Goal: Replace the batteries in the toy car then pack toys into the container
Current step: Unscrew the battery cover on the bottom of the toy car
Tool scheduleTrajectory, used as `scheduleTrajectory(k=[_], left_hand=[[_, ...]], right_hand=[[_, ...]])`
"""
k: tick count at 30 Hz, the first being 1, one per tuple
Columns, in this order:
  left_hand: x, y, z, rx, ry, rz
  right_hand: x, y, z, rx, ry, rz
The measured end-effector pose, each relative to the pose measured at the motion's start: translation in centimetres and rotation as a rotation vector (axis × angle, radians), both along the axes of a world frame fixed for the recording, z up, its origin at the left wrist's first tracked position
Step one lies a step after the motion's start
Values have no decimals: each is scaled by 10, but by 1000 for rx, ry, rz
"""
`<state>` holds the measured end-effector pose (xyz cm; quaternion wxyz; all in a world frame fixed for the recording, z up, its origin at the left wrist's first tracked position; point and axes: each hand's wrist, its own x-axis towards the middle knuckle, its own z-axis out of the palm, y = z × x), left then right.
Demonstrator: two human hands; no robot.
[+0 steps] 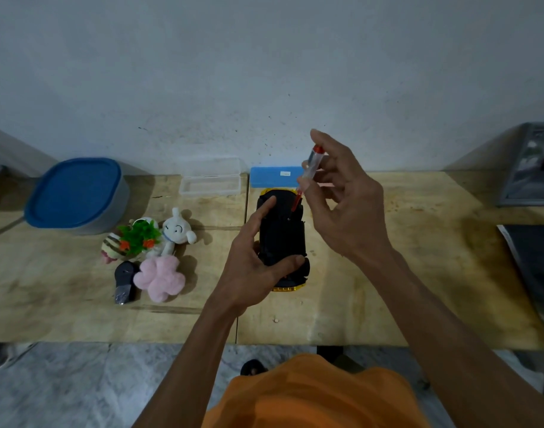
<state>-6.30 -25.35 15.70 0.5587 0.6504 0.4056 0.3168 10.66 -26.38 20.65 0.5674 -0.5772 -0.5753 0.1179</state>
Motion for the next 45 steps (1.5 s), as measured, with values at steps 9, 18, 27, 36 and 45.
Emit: scheduleTrajectory(k=[9,18,27,36,45], left_hand=[[-4,2,0,3,-10,-2],[-6,-1,-2,-31,-29,-18],[-19,-6,-2,-36,-39,0],[-40,-10,-5,-43,-30,22],[-54,-10,-8,-73,-45,17]], right_hand=[[-7,1,-1,-14,43,-14],[-12,3,-1,-82,114,39],[-14,5,11,-147,364,26],[-35,3,-16,-662,-59,300],[-48,6,-12,-722,-69,354]])
